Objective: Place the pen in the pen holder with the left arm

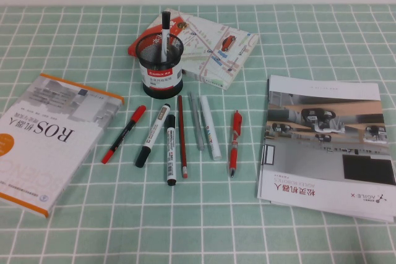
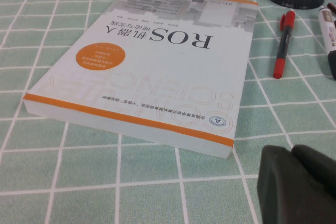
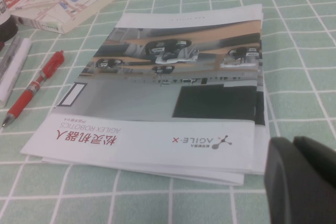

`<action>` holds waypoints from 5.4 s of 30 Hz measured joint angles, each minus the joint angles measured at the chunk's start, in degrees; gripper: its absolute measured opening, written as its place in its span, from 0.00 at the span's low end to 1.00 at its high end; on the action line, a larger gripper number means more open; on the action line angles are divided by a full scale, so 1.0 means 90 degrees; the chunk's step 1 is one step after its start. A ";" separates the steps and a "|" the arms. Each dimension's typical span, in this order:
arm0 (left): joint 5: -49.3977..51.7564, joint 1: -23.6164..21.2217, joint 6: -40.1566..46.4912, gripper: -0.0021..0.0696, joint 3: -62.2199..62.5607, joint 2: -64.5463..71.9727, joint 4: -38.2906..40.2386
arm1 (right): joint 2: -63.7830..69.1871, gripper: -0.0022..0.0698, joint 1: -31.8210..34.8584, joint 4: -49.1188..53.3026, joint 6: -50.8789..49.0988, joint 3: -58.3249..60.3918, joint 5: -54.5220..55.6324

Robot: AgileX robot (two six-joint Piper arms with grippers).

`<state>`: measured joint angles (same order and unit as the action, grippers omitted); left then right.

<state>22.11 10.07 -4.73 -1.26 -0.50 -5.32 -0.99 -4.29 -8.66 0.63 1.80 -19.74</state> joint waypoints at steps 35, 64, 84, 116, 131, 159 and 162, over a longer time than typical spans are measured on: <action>-0.0011 0.0000 -0.1045 0.03 0.2247 0.2628 0.1650 | 0.0000 0.00 0.0000 0.0000 0.0000 0.0000 0.0000; 0.3286 0.0819 0.2676 0.03 0.8987 1.1647 0.1877 | 0.0000 0.00 0.0000 0.0000 0.0000 0.0000 0.0000; 0.4145 0.1043 0.3379 0.32 1.0424 1.3123 0.0974 | 0.0000 0.00 0.0000 0.0000 0.0000 0.0000 0.0000; 0.4420 0.1151 0.2799 0.11 1.0402 1.3207 0.0946 | 0.0000 0.00 0.0000 0.0000 0.0000 0.0000 0.0000; 0.0315 0.1174 0.6116 0.11 0.7517 0.9556 0.4715 | 0.0000 0.00 0.0000 0.0000 0.0000 0.0000 0.0000; -0.2457 0.2317 0.7741 0.11 0.6281 0.9371 0.6003 | 0.0000 0.00 0.0000 0.0000 0.0000 0.0000 0.0000; -0.2701 0.2378 0.5281 0.11 0.6164 0.9371 0.3724 | 0.0000 0.00 0.0000 0.0000 0.0000 0.0000 0.0000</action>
<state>-2.20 31.48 42.81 54.22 83.84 28.20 -0.99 -4.29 -8.66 0.63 1.80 -19.74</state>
